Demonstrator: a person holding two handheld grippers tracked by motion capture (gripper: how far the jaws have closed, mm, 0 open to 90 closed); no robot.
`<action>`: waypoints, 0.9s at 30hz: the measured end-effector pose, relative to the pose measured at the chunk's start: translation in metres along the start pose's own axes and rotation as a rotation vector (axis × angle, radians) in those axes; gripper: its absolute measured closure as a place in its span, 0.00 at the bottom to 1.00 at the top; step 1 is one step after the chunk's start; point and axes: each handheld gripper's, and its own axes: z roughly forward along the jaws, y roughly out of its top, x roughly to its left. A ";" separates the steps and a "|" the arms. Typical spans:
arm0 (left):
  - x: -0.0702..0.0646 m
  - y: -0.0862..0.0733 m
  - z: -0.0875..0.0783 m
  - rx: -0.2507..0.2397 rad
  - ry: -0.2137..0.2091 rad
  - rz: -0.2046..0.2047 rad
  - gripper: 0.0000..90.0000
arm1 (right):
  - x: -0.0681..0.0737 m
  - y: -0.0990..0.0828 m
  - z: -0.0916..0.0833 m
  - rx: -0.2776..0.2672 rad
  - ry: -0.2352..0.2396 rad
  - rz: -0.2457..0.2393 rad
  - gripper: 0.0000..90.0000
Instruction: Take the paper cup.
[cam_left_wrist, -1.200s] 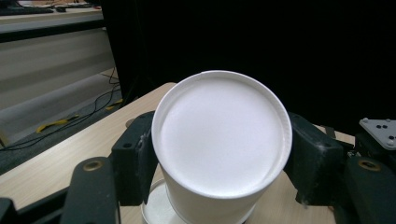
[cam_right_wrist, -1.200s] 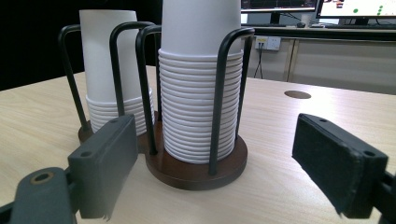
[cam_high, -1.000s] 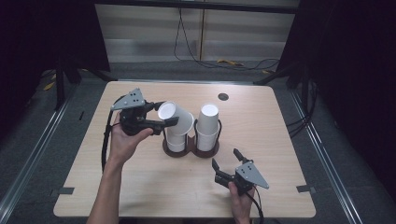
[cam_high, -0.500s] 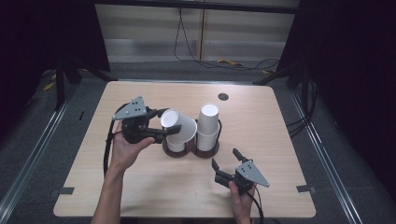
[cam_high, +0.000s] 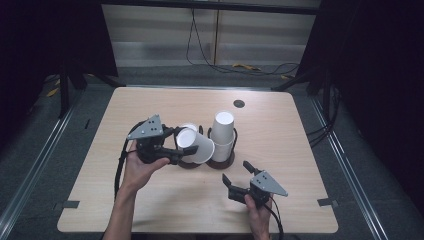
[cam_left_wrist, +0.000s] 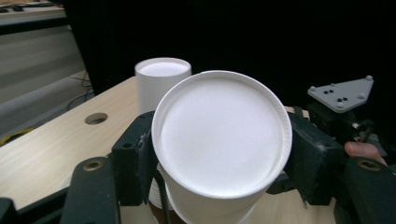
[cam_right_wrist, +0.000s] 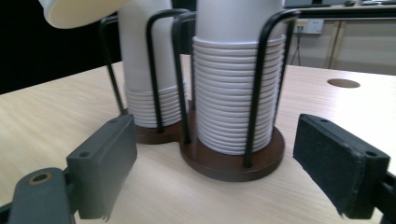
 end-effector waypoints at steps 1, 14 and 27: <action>0.000 -0.001 0.000 0.001 -0.004 -0.004 0.38 | 0.001 0.000 0.000 0.003 0.021 -0.007 0.15; 0.000 -0.022 0.001 0.018 -0.053 0.000 0.38 | 0.018 0.007 0.002 0.008 0.185 -0.049 0.15; -0.009 -0.044 0.020 0.064 -0.092 -0.021 0.38 | 0.025 0.014 0.007 0.034 0.296 -0.070 0.15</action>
